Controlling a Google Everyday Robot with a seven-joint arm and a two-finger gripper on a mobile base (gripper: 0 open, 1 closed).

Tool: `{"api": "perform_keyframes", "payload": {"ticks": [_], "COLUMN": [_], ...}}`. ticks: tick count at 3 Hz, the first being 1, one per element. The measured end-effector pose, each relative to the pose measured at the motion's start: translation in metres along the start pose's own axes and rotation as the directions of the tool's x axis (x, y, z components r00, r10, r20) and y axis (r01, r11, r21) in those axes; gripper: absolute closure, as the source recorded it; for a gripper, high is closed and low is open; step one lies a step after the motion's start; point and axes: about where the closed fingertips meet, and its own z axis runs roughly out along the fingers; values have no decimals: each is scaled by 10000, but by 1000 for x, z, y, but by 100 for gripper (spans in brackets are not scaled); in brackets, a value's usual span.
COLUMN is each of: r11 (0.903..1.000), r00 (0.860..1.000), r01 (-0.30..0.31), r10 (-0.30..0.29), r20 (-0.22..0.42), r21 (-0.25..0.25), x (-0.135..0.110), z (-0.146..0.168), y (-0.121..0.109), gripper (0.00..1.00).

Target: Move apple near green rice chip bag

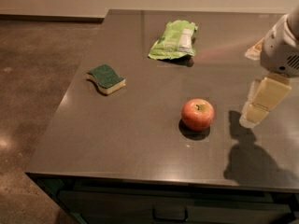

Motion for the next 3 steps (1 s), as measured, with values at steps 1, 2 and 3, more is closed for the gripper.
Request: {"api": "perform_keyframes", "payload": {"ticks": [1,2,3], "r11": [9995,9983,9962], "r00": [9992,9971,9922], "r01": [-61,-104,41], "r10": [73,147,69], "r20": [390,744,1246], "r21": [-324,-574,-872], "x": [-5,-7,-16], "z": [28,51,68], "y": [2,6,16], "gripper": [0,0,0]}}
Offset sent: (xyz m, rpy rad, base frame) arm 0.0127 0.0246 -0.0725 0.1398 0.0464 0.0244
